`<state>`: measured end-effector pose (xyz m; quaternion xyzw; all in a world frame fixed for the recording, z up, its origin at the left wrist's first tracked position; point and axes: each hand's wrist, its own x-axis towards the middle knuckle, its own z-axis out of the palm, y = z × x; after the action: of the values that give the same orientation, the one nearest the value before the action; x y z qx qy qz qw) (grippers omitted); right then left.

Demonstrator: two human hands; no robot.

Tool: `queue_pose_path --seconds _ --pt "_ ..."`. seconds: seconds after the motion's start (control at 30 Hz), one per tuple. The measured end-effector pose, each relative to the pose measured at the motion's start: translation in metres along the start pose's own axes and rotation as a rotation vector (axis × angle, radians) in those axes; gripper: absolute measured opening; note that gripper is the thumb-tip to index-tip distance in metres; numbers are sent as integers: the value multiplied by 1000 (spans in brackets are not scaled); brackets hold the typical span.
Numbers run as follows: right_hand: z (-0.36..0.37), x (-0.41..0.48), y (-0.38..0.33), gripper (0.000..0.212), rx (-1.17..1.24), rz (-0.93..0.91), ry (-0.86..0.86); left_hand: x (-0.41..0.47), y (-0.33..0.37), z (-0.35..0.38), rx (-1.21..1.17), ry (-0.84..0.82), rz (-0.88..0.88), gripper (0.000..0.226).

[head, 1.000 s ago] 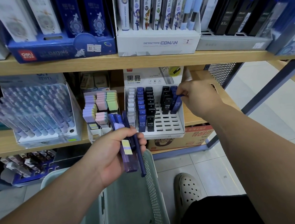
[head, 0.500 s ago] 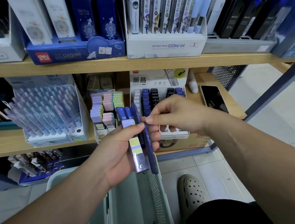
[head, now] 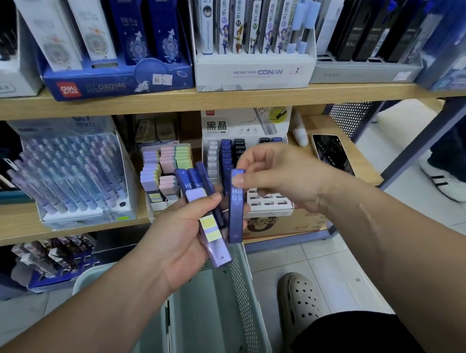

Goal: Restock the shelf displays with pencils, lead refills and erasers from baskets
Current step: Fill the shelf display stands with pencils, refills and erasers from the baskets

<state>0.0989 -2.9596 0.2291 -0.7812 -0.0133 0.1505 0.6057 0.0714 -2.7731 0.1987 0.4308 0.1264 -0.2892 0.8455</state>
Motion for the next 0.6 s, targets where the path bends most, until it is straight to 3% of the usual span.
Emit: queue_pose_path --seconds 0.1,0.3,0.6 --pt "-25 -3 -1 12 41 -18 165 3 -3 -1 48 60 -2 32" --pt "-82 -2 38 16 -327 -51 631 5 -6 0 114 61 -17 26" --pt "-86 16 56 19 -596 -216 574 16 -10 1 148 71 -31 23"
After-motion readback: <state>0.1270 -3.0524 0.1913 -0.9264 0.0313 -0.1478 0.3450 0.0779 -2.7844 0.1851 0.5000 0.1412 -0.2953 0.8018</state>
